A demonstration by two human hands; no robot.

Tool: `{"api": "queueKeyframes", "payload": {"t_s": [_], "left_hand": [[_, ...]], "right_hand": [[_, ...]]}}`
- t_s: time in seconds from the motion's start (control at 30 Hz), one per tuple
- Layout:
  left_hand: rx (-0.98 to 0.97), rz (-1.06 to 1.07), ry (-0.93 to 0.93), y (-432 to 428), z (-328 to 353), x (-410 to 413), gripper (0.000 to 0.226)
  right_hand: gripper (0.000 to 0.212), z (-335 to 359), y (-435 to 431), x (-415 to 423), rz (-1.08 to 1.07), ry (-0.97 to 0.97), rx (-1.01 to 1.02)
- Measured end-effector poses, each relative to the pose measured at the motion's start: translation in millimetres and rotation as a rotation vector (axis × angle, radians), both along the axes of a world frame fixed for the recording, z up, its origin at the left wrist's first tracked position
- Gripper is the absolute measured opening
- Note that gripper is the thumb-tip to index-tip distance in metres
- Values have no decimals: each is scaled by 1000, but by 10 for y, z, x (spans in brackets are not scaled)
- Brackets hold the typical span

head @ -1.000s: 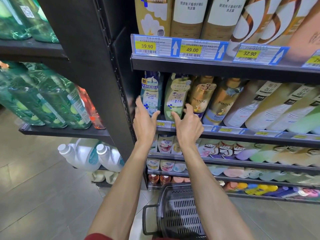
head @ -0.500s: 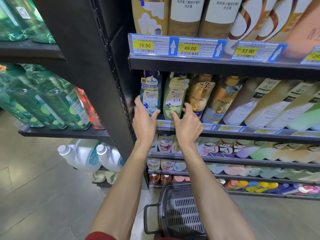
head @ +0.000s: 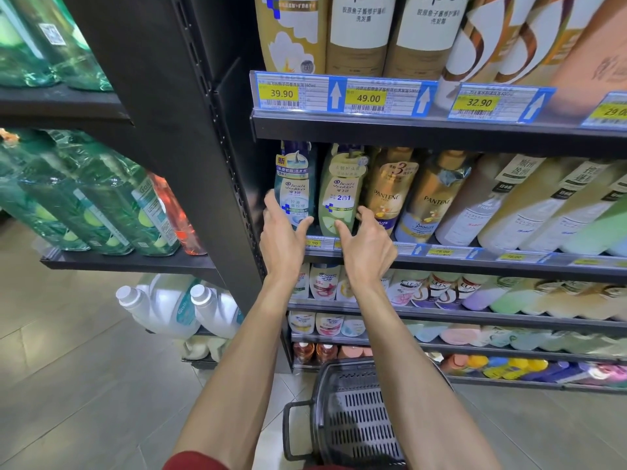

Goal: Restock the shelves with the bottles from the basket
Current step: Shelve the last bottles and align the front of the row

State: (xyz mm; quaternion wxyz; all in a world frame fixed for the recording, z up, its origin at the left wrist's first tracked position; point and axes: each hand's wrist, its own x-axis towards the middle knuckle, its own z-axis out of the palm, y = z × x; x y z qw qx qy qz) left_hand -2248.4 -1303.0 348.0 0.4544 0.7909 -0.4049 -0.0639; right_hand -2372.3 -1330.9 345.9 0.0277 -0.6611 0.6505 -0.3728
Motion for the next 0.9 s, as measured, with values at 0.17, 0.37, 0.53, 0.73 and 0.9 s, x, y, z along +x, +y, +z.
{"api": "queueKeyframes", "payload": {"t_s": [0.17,0.37,0.53,0.73,0.9], "left_hand": [[15,-17,12,5,14,0,80],[58,-40,49,27,65,4,77],[134,-79,21,131,142,-29,76],[328,-190,-231,363,204,-101,66],[561,-219,-538,515,346,-158,50]], "right_hand": [[49,-5,24,-34,19,36,23],[45,41,1,-122,73,43,117],[42,124,34,-201,199,184,182],[39,257,84,-365,396,348,266],[43,440,137,-516,538,565,222]]}}
